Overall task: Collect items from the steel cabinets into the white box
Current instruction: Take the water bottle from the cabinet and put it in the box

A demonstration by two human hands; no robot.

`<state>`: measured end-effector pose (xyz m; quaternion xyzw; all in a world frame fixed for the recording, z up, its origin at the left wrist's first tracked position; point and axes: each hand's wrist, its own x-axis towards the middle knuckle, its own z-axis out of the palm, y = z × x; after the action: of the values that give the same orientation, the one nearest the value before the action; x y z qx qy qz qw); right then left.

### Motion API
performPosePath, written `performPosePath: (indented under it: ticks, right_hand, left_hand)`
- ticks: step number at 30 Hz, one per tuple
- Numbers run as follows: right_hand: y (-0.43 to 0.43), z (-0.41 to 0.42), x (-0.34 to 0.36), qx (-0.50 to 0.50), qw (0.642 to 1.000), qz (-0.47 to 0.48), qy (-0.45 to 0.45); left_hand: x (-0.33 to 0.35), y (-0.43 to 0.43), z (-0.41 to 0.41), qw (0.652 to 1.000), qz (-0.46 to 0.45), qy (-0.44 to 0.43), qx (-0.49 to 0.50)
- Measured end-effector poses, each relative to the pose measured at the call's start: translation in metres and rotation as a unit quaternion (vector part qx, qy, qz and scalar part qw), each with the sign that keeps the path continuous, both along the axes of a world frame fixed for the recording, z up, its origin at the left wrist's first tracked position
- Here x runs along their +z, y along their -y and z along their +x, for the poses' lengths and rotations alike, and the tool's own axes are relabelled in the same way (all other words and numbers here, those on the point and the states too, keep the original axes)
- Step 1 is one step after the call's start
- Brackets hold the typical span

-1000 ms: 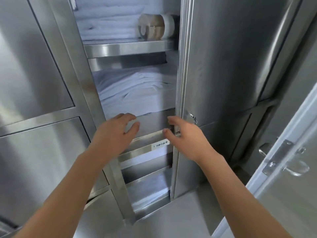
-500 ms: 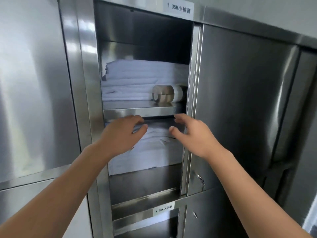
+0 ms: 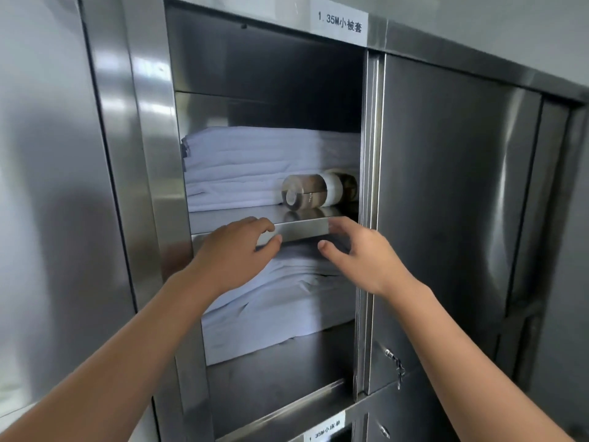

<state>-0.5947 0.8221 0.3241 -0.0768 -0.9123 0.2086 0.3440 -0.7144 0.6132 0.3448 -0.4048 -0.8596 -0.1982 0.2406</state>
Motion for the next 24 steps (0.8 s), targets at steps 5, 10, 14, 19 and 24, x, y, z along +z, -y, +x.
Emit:
performPosePath:
  ticks: [5,10,14,19,24]
  right_hand:
    - [-0.003,-0.005,-0.004,-0.015,1.0,-0.002,0.004]
    - [-0.009,-0.012,-0.016,-0.016,1.0,-0.015,0.02]
    - [-0.02,0.0,-0.031,-0.025,0.999,-0.028,0.018]
    - [-0.043,0.02,-0.061,-0.045,0.997,-0.053,0.033]
    - [-0.058,0.033,-0.096,-0.069,0.992,-0.09,0.051]
  left_hand:
    - [-0.006,-0.005,-0.01,1.0,0.005,0.008,-0.01]
    - [-0.011,-0.014,-0.012,0.999,0.029,0.011,-0.027]
    - [-0.03,-0.031,-0.007,0.997,0.039,0.01,-0.065]
    - [-0.073,-0.058,-0.002,0.992,0.033,0.08,-0.091]
    - [-0.116,-0.086,0.009,0.988,0.007,0.124,-0.092]
